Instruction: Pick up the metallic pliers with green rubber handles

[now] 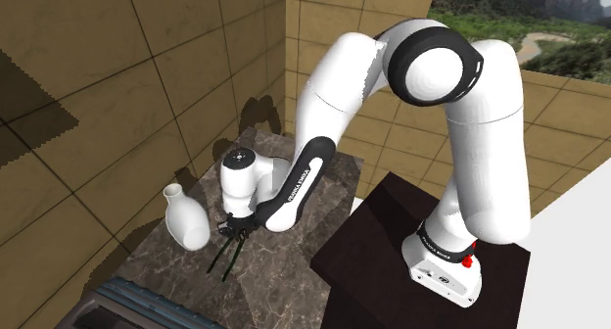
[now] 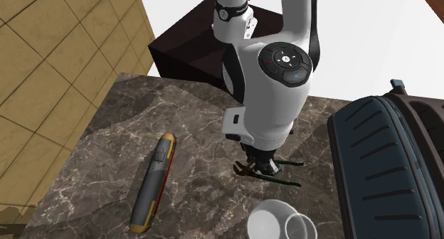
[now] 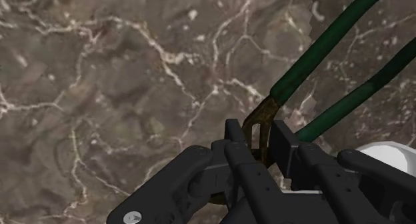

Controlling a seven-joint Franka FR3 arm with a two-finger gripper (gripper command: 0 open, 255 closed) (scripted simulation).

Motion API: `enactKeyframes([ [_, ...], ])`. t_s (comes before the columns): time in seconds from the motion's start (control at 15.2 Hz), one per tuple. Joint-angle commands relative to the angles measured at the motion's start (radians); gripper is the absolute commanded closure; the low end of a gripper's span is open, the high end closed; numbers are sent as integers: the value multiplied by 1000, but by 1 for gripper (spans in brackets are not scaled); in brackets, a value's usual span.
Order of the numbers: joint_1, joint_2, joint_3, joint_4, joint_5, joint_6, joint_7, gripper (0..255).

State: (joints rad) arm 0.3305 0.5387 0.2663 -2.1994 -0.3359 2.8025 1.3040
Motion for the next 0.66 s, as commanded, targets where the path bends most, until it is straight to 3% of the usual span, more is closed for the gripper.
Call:
enactKeyframes([
  [0.0, -10, -24, 13, -8, 11, -17, -7, 255],
  [0.59, -51, -113, 65, -27, 62, -87, -45, 255],
])
